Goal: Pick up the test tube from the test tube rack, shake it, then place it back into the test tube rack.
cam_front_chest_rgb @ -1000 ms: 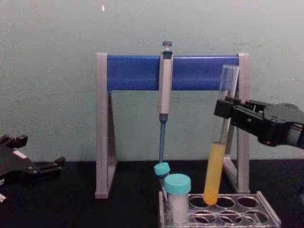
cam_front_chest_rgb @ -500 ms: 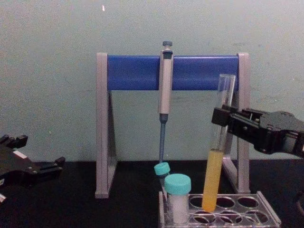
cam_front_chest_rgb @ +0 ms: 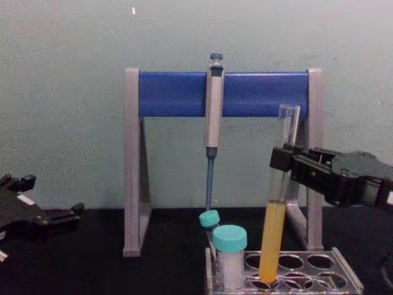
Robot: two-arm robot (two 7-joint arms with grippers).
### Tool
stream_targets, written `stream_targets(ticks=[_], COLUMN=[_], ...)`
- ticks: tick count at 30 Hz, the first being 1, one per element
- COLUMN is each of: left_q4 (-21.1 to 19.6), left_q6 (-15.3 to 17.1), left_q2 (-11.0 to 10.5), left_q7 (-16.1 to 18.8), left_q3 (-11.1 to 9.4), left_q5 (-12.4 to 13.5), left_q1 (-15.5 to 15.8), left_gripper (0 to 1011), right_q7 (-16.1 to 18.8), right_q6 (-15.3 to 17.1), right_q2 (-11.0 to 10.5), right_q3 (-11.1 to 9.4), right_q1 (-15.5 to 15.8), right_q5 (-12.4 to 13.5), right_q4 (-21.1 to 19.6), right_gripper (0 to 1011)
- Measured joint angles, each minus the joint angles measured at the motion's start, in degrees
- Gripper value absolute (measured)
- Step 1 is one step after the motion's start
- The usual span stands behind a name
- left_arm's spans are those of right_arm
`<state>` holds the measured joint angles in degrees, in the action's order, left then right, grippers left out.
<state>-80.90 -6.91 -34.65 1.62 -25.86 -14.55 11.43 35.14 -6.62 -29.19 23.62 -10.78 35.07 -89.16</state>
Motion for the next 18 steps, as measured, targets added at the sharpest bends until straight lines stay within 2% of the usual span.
stream_targets(ticks=[18], left_q4=[0.00], left_q6=[0.00], left_q2=[0.00], left_q7=[0.00], left_q3=[0.00], left_q5=[0.00], left_q1=[0.00], left_gripper=[1001], right_q7=[-0.42], right_q6=[0.70], right_q2=[0.47], right_q3=[0.97], right_q1=[-0.48], right_q5=[-1.11], right_q4=[1.73], right_gripper=[228])
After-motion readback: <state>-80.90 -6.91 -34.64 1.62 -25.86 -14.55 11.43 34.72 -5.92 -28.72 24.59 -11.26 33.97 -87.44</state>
